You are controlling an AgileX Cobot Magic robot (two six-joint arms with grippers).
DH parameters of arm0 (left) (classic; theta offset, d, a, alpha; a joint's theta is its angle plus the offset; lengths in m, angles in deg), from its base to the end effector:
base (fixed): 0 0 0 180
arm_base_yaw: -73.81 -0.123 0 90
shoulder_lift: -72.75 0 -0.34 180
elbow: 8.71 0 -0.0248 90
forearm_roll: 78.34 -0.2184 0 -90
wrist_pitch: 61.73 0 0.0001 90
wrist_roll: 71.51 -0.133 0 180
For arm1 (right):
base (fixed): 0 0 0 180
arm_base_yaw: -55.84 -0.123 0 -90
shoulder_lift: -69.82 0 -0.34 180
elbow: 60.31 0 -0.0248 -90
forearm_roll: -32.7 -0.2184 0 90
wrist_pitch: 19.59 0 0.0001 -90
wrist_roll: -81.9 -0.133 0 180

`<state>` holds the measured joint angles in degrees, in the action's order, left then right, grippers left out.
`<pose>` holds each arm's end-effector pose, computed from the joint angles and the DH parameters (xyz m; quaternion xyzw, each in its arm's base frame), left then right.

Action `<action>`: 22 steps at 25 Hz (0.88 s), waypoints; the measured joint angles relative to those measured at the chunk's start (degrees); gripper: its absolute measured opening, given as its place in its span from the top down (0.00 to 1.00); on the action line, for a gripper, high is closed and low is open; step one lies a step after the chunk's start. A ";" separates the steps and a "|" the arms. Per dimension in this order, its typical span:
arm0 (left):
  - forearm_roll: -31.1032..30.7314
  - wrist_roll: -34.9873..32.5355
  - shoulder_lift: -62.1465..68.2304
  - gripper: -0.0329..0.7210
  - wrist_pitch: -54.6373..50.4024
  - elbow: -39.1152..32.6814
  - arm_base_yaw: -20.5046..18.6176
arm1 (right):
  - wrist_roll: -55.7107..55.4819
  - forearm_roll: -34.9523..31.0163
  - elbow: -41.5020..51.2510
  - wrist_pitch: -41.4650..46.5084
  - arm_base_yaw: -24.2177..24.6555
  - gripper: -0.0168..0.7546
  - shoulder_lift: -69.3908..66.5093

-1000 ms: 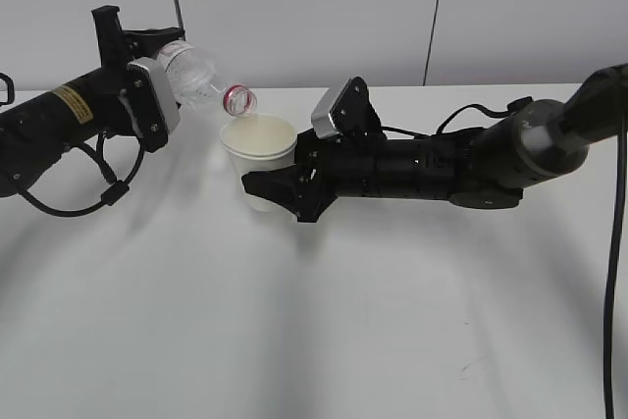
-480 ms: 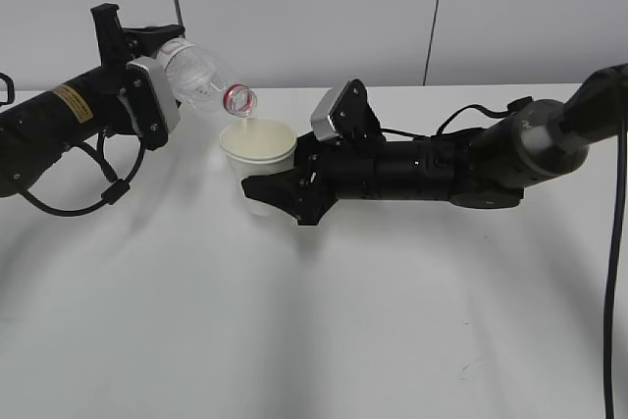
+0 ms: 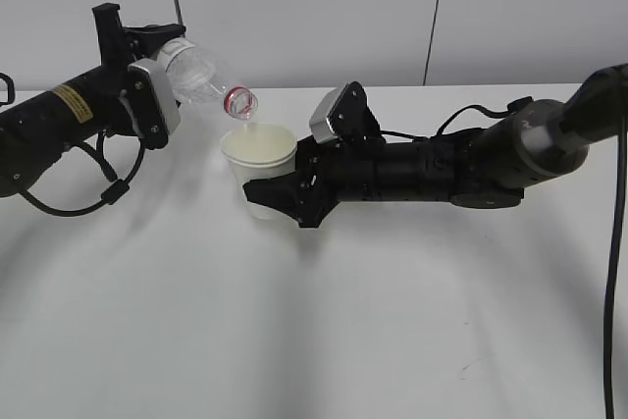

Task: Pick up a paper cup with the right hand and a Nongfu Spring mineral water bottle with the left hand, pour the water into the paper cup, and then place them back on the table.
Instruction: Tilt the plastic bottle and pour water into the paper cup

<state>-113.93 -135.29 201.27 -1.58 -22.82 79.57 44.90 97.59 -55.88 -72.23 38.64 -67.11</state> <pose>0.4696 -0.1148 0.2347 0.6041 0.3447 0.2944 0.6554 0.4394 0.2362 0.1650 -0.4231 0.6728 0.3331 0.5073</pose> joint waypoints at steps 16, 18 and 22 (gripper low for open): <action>-0.47 -1.66 0.00 0.40 0.06 0.00 0.00 | -0.59 0.11 0.00 0.09 0.00 0.33 0.00; -0.47 -1.83 0.00 0.40 0.06 0.00 0.00 | -0.59 0.11 0.00 0.09 0.00 0.33 0.00; -0.65 -2.27 0.00 0.40 0.13 0.00 0.00 | -0.59 0.20 0.00 0.09 0.00 0.33 0.00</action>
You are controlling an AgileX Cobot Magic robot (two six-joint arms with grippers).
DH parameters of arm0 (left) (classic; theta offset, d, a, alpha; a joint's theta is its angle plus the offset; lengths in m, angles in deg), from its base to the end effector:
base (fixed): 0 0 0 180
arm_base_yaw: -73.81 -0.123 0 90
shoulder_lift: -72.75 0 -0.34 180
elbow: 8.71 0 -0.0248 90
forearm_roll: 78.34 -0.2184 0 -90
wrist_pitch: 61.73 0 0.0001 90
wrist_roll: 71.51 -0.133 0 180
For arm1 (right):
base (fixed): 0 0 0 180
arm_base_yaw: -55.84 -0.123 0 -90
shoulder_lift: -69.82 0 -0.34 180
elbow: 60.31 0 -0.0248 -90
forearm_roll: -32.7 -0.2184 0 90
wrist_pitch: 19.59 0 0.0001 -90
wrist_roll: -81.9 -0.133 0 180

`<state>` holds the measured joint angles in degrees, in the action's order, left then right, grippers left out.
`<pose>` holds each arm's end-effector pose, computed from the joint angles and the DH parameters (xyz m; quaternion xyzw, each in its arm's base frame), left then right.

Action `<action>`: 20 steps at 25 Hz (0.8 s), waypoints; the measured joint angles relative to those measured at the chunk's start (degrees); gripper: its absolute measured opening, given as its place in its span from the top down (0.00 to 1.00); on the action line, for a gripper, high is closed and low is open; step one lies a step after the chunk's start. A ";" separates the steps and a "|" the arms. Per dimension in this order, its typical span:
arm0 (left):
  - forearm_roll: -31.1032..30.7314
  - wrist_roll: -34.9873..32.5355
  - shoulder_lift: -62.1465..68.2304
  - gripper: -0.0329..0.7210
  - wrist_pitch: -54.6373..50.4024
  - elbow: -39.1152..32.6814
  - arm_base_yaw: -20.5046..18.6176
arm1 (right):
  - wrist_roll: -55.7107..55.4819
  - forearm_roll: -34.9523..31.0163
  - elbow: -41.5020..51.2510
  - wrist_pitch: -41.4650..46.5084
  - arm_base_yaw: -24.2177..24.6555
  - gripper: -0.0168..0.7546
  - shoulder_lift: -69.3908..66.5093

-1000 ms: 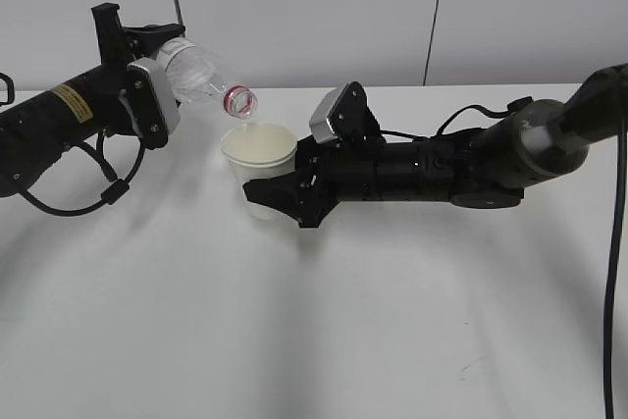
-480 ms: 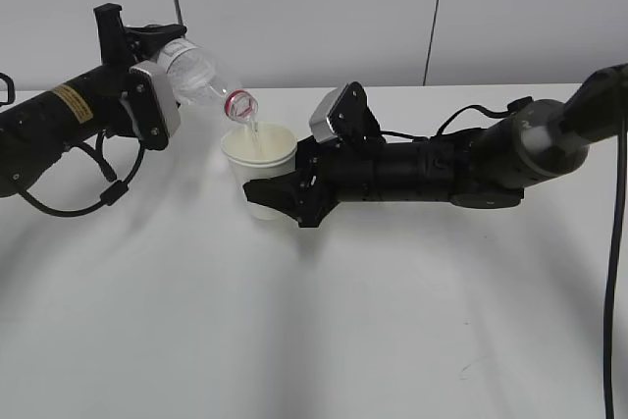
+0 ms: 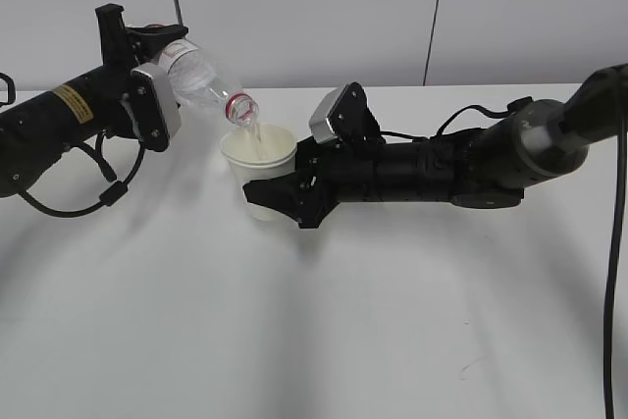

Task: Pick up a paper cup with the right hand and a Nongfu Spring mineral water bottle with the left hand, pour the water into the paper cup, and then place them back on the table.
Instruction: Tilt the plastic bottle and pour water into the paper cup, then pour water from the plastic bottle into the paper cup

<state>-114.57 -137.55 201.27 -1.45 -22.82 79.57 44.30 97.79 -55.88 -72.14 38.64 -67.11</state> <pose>0.4688 -0.1159 0.2346 0.6138 0.3282 0.3058 0.6497 0.4392 0.2361 0.1646 -0.4211 0.6751 0.3350 0.5047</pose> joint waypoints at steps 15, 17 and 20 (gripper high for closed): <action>-0.01 -1.79 0.00 0.40 0.50 0.00 0.00 | 0.00 1.45 0.00 0.00 0.00 0.33 0.00; -0.01 -1.91 0.00 0.40 0.57 0.00 0.00 | 0.00 1.45 0.00 0.00 0.00 0.33 0.00; -0.01 -2.02 0.00 0.40 0.74 0.00 0.00 | 0.00 1.45 0.00 0.00 0.00 0.33 0.00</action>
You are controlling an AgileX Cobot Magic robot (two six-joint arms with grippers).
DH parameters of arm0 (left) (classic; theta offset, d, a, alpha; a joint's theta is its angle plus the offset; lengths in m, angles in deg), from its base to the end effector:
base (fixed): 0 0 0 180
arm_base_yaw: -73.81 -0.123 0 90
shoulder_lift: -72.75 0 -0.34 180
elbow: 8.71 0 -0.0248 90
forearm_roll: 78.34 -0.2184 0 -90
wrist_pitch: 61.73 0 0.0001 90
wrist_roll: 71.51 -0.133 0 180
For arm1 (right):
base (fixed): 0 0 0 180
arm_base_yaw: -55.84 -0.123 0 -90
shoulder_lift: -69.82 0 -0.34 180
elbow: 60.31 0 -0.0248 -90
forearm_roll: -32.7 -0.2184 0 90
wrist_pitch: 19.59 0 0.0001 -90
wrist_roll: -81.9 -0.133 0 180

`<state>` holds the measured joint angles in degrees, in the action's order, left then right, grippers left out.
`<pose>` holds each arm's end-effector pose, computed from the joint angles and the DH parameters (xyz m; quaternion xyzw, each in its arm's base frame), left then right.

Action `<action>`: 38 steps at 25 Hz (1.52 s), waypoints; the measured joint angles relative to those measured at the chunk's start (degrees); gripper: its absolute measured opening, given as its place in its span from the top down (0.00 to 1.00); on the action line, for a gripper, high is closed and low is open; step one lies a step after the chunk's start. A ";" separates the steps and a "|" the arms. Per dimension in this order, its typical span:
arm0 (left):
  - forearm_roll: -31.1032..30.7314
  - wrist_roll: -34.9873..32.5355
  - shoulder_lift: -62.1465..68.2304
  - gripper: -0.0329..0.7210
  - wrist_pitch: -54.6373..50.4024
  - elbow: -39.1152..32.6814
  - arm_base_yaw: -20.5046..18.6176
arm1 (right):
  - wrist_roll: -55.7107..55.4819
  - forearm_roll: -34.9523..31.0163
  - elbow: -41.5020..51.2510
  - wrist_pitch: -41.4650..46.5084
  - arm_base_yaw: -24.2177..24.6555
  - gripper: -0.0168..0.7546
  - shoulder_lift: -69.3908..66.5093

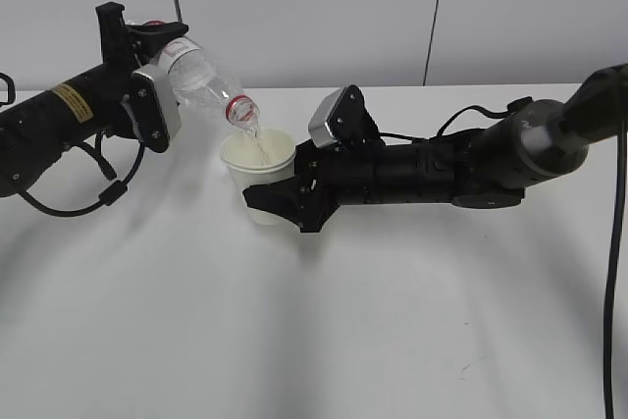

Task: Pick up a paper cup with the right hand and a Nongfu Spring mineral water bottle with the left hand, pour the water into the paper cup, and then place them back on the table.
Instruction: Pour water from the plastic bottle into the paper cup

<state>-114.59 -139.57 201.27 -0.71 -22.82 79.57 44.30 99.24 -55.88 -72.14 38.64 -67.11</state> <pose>0.4684 -0.1164 0.2361 0.6164 0.3137 0.3176 0.6486 0.4371 0.2366 0.1631 -0.4323 0.6722 0.3339 0.4997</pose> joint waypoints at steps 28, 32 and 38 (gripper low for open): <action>0.10 -0.58 0.00 0.40 0.08 0.05 0.00 | 0.00 0.85 0.00 0.10 -0.03 0.33 0.00; 0.10 -0.58 0.00 0.40 0.13 0.05 0.00 | 0.00 0.85 0.00 0.10 -0.03 0.33 0.00; 0.16 -0.76 0.00 0.40 0.37 0.05 0.00 | 0.00 0.88 0.00 0.10 -0.03 0.33 0.00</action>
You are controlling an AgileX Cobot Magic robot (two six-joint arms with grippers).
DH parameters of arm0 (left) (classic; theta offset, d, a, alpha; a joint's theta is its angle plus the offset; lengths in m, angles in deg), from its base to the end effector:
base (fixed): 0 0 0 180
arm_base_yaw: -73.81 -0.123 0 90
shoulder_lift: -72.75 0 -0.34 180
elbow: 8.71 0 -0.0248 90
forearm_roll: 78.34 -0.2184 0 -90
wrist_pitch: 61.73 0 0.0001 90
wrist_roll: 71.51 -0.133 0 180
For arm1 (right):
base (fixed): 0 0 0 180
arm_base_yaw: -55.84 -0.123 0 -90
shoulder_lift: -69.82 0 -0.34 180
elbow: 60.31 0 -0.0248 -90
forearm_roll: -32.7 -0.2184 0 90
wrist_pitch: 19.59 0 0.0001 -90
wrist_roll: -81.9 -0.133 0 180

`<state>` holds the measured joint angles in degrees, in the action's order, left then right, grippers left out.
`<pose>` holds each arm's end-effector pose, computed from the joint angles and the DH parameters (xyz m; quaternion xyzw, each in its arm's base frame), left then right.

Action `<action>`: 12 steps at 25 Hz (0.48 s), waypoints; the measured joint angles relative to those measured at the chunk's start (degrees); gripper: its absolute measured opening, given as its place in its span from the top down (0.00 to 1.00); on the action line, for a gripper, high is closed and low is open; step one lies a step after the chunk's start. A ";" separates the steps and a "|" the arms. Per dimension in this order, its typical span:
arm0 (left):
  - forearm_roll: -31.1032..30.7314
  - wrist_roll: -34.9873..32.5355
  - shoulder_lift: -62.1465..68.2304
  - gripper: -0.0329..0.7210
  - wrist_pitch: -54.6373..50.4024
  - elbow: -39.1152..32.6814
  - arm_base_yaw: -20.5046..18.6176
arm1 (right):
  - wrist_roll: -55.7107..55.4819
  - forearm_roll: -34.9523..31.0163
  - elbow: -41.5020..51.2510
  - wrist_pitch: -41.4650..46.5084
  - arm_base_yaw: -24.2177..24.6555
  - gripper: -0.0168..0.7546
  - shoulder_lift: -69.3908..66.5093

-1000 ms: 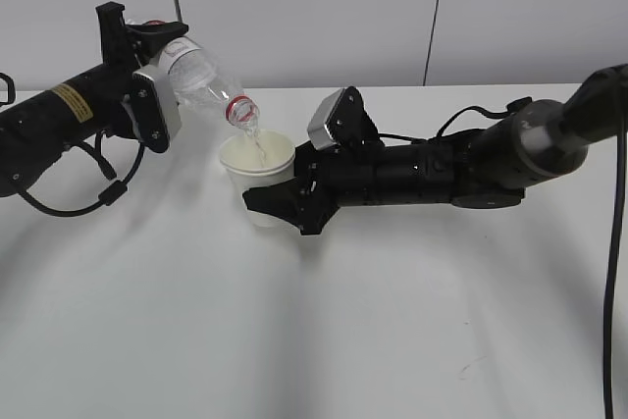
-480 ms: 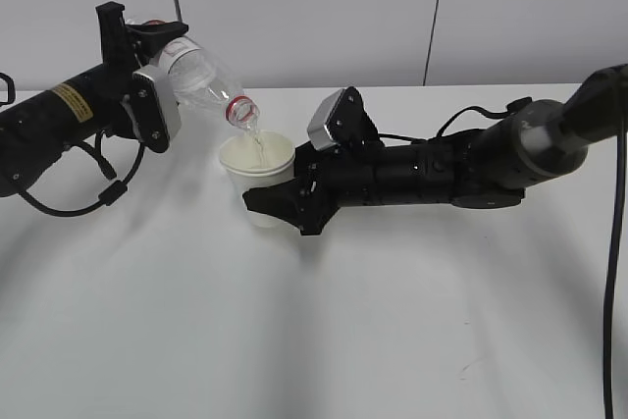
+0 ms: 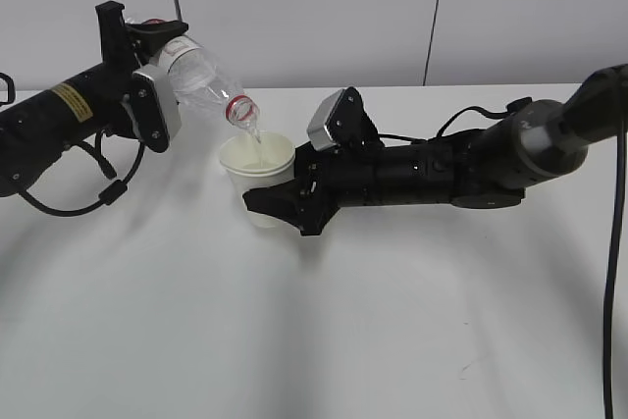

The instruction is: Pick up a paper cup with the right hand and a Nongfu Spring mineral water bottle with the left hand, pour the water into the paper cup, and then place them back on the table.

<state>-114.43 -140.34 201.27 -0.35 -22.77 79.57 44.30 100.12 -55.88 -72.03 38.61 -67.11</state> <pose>0.4685 -0.1164 0.2373 0.6160 0.3086 0.3228 0.6489 0.4358 0.2370 0.1620 -0.4393 0.6709 0.3326 0.4964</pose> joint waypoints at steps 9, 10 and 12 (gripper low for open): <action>0.00 -0.73 0.00 0.40 0.05 0.00 0.00 | 0.00 0.00 0.00 0.31 0.00 0.33 0.00; 0.00 -0.85 0.00 0.40 0.05 0.00 0.00 | 0.00 0.00 0.00 0.31 0.00 0.33 0.00; 0.00 -1.05 0.00 0.40 0.05 0.00 0.00 | 0.00 0.00 0.00 0.31 0.00 0.33 0.00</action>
<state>-114.43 -141.39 201.27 -0.30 -22.77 79.57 44.30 100.12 -55.88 -71.72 38.61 -67.11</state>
